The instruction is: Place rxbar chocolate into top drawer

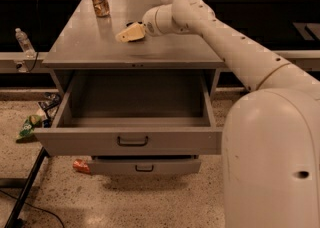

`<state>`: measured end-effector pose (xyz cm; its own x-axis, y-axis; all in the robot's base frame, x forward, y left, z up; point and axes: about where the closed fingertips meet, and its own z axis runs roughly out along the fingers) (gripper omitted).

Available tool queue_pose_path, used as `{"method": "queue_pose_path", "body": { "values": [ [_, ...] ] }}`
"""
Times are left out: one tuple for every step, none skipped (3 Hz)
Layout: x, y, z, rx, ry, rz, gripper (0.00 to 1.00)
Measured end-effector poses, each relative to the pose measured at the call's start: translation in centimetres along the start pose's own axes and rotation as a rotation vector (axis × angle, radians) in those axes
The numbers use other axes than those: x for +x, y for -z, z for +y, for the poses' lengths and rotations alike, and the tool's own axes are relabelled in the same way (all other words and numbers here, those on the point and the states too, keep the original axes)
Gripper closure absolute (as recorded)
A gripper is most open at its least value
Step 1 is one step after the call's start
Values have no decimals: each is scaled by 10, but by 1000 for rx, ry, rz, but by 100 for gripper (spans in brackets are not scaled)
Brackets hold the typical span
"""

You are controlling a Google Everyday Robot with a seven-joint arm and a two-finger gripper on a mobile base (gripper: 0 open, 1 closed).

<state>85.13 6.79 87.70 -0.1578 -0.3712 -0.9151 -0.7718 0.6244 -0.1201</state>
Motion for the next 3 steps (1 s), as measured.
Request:
{"method": "queue_pose_path", "body": {
  "values": [
    [2,-28,-19,66,-20,-27,0],
    [8,-43,-30,110,-42,-40,0],
    [11,-52,-38,146,-83,-56,16]
  ]
}}
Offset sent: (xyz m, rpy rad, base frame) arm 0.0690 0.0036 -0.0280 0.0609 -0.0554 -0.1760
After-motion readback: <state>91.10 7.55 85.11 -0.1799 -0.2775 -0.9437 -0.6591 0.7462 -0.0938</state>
